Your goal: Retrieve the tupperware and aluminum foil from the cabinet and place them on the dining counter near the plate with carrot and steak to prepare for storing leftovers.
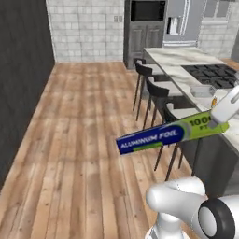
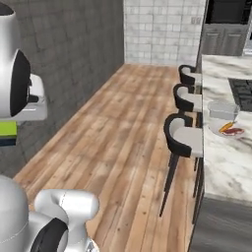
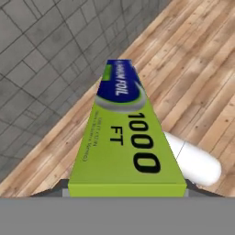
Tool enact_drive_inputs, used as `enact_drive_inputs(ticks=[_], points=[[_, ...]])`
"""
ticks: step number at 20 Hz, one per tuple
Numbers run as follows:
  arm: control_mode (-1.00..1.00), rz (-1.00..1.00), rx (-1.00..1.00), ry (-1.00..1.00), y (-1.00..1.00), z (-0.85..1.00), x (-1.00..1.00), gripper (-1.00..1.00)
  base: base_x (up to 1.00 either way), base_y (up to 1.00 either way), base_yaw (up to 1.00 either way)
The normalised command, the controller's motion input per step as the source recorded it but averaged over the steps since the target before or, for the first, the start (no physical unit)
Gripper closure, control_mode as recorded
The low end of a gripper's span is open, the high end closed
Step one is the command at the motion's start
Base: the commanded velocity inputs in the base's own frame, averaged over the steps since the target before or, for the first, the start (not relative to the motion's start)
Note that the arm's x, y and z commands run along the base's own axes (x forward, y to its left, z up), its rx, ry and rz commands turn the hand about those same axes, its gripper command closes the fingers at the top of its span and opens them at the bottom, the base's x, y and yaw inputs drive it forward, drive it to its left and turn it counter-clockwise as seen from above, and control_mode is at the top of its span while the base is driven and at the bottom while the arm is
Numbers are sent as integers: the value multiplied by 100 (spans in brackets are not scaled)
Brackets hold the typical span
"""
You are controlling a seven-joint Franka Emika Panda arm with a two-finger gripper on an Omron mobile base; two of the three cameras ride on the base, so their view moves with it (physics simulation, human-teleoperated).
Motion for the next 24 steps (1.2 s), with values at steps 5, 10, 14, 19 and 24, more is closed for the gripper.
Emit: enact_drive_inputs(ticks=[5,10,14,19,24], points=[[100,0,0,0,0,0,0,100,49,1,-65],[100,0,0,0,0,0,0,100,73,30,-58],[100,0,0,0,0,0,0,100,77,45,-57],[100,0,0,0,0,0,0,100,73,44,-58],[100,0,0,0,0,0,0,100,60,42,-59]])
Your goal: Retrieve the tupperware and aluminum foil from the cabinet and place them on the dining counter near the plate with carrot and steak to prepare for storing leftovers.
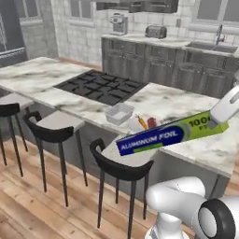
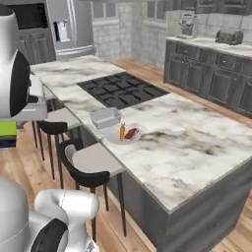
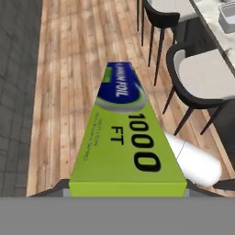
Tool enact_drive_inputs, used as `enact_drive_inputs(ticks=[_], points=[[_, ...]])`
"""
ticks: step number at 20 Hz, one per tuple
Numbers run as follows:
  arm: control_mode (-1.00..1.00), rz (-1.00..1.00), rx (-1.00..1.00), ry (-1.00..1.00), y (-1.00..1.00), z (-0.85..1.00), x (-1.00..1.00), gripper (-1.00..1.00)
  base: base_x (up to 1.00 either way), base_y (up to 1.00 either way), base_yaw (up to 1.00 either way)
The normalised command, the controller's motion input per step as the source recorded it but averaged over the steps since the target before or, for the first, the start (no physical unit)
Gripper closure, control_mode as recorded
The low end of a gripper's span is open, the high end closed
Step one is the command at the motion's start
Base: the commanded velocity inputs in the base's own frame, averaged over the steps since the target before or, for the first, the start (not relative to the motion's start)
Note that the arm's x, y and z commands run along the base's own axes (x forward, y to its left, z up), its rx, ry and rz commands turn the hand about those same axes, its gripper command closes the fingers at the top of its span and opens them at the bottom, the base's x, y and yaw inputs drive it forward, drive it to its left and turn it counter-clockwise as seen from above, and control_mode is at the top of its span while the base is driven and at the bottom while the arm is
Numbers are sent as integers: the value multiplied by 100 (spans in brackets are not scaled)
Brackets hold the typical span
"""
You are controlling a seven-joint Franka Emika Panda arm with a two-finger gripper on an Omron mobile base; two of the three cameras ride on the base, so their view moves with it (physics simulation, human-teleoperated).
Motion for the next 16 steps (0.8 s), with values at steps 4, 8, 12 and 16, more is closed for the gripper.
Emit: enact_drive_inputs(ticks=[4,8,12,16], points=[[100,0,0,0,0,0,0,100,54,34,-61],[100,0,0,0,0,0,0,100,53,24,-59],[100,0,0,0,0,0,0,100,49,28,-58],[100,0,0,0,0,0,0,100,40,31,-55]])
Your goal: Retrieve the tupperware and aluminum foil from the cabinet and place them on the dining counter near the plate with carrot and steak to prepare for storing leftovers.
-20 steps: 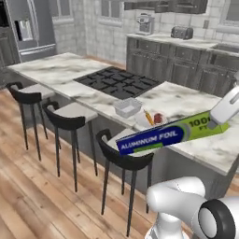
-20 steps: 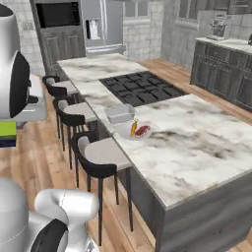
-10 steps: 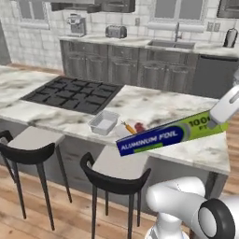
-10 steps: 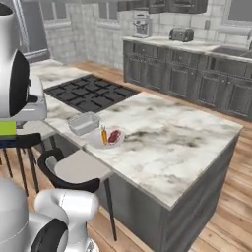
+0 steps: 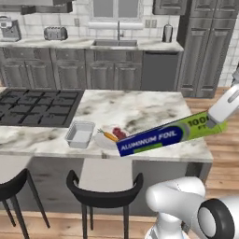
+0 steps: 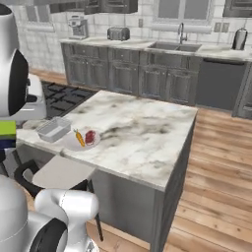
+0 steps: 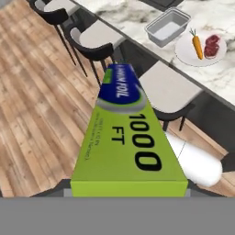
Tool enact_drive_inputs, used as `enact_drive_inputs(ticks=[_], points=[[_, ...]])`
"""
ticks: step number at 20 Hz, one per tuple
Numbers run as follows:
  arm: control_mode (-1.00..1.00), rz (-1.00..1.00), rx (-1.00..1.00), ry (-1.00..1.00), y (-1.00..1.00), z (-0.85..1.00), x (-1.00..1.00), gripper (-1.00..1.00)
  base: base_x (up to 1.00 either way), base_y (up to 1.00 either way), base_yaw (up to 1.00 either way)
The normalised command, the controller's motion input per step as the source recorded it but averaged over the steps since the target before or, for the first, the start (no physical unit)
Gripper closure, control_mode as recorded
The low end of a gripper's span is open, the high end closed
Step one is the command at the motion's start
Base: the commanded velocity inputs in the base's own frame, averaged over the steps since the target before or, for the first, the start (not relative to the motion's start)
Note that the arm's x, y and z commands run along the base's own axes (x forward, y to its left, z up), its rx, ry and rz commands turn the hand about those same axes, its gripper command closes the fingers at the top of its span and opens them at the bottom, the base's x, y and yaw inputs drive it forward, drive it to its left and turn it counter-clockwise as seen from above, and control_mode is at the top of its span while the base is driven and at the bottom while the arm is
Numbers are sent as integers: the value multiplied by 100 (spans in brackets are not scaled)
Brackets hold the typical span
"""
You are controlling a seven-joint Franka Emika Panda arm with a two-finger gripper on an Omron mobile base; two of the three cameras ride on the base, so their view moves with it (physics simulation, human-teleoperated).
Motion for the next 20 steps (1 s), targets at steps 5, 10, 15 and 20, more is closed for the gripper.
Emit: enact_drive_inputs(ticks=[5,10,15,20], points=[[100,0,0,0,0,0,0,100,30,51,-47],[100,0,0,0,0,0,0,100,41,45,-29],[-100,-10,0,-6,15,-8,47,100,0,0,0],[-100,-18,6,-21,-8,-2,26,100,0,0,0]])
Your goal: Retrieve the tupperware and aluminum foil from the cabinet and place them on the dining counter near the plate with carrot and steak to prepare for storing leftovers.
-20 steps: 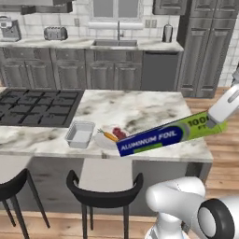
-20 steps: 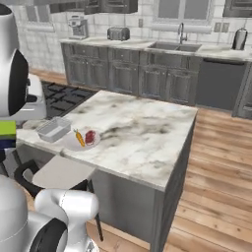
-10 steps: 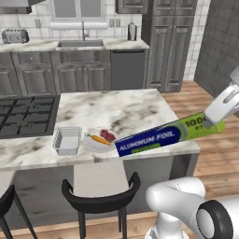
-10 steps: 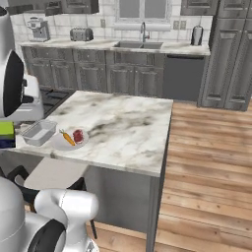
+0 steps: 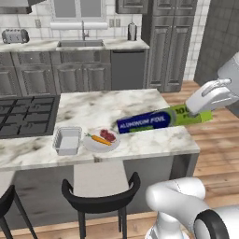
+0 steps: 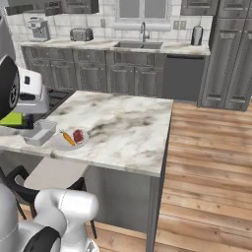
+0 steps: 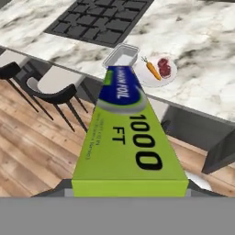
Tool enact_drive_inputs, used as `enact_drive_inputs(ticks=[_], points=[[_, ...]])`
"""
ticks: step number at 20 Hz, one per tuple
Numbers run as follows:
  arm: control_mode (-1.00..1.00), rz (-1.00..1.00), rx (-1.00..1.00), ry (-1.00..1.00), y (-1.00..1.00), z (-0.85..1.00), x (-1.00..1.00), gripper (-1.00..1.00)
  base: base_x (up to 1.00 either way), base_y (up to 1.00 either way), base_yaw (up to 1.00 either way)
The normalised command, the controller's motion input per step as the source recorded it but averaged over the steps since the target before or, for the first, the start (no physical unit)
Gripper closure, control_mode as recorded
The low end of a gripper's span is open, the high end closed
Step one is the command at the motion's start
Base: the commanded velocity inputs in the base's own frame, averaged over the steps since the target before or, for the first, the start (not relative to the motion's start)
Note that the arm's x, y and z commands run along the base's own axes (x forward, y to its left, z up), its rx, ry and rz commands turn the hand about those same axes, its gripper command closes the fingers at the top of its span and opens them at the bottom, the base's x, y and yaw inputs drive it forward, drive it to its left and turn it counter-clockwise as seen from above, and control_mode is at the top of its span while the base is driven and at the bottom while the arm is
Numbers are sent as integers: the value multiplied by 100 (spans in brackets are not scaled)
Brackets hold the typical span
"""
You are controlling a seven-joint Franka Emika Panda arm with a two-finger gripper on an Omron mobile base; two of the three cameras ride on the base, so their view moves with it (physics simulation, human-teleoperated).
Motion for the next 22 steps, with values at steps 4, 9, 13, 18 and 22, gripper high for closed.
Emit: enact_drive_inputs(ticks=[4,9,13,18,22], points=[[-100,-18,5,-24,-27,-25,24,100,0,0,0],[-100,-1,14,-12,-29,-28,53,100,0,0,0],[-100,0,7,-8,-21,-41,54,100,0,0,0],[-100,-5,3,-1,-4,-79,55,100,0,0,0],[-100,-17,9,2,0,-69,46,100,0,0,0]])
